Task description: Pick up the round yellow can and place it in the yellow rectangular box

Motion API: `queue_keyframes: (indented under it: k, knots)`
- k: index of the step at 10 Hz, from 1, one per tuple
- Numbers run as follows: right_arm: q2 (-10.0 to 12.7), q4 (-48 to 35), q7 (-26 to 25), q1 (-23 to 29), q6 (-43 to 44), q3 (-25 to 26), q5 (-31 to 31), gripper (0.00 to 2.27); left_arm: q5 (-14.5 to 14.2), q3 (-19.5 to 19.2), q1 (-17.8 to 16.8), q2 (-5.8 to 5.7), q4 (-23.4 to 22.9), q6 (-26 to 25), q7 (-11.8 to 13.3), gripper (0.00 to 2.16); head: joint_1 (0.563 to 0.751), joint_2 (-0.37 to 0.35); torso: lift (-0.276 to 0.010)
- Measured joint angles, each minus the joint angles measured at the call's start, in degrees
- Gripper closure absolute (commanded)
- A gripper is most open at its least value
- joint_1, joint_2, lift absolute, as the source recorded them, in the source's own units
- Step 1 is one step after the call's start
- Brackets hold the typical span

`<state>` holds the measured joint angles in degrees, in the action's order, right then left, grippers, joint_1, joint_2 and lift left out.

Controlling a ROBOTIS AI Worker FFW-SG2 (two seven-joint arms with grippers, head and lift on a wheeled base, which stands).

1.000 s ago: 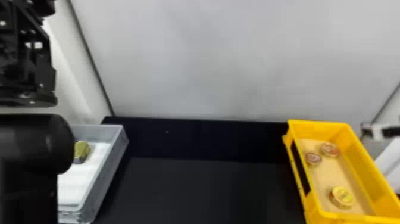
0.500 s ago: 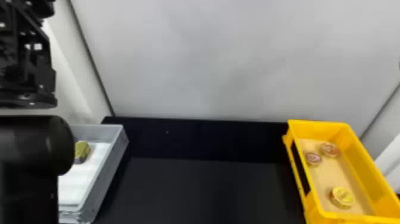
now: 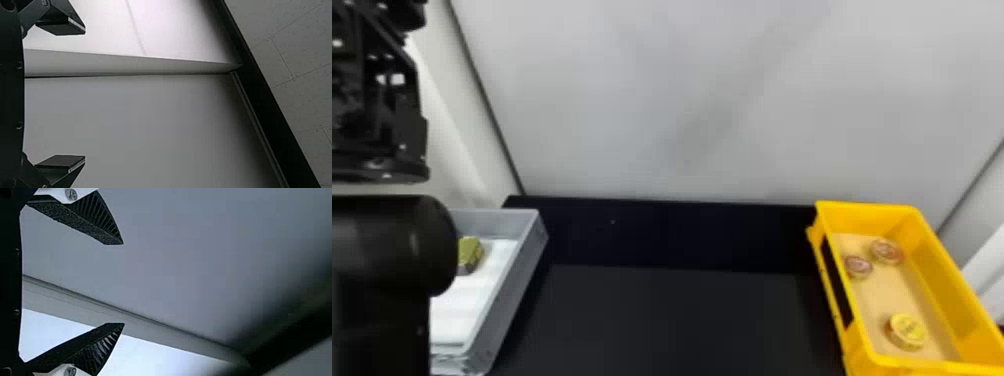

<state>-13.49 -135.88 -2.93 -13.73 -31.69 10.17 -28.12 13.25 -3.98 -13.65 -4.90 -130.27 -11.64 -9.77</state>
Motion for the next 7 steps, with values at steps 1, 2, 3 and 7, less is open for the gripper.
queue_keyframes:
  k: [1,2,3,7]
  knots:
    - [0.1,-0.6,-3.4,0.2,5.7,-1.0,0.6,0.04,0.0,-0.2,0.2,-0.13,-0.1,0.0,-0.1,0.13,0.663,0.054,-0.010]
    - [0.2,-0.8,-6.4,0.4,11.4,-2.1,0.9,0.04,-0.1,-0.4,0.4,-0.29,-0.2,0.0,-0.2,0.13,0.663,0.054,-0.010]
    - [0.2,-0.9,-8.9,0.6,16.8,-3.1,1.0,0.05,-0.1,-0.6,0.6,-0.45,-0.3,0.0,-0.3,0.13,0.663,0.054,-0.010]
    - [-0.2,-0.8,-12.4,0.7,28.4,-4.3,0.4,0.05,-0.3,-0.8,0.8,-0.58,-0.5,0.0,-0.4,0.13,0.663,0.054,-0.010]
